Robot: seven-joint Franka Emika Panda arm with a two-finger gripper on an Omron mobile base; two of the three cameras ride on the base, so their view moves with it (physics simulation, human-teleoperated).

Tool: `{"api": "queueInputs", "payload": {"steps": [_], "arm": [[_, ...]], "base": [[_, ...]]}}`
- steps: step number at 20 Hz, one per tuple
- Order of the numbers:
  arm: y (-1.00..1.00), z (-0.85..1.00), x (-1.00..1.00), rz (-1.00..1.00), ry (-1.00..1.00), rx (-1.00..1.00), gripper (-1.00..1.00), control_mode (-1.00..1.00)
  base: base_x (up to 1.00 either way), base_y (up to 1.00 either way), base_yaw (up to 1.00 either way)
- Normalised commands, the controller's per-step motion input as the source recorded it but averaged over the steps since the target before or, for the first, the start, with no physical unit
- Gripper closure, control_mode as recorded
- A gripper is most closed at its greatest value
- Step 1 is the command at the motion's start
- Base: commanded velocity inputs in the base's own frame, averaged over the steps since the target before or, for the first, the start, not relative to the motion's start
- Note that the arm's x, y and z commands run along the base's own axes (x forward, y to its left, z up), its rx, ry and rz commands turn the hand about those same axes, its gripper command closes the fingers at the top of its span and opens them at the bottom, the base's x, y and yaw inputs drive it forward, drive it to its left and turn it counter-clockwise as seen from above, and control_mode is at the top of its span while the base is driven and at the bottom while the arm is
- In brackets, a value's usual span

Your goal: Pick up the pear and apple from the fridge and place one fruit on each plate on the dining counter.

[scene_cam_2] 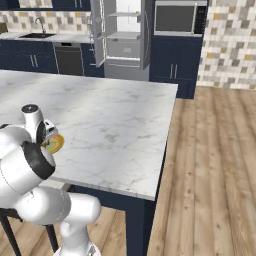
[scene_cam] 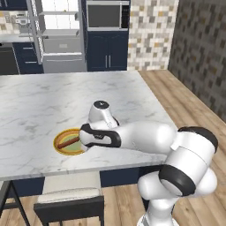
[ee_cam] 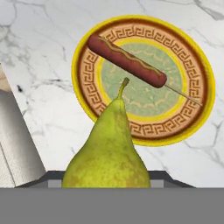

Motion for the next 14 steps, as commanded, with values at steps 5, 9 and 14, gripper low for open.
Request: {"api": "queueInputs", "payload": {"steps": [5, 9, 14], "arm": [[0.17, -0.24, 0.31, 0.00, 0.03, 0.00, 1.00, -1.00], [0.17, -0.26, 0.38, 0.00, 0.03, 0.00, 1.00, -1.00], [0.24, -0.24, 0.29, 0.00, 0.04, -0.02, 1.00, -1.00]], "base": [[0.00, 0.00, 0.00], [0.00, 0.00, 0.00], [0.00, 0.00, 0.00]]}}
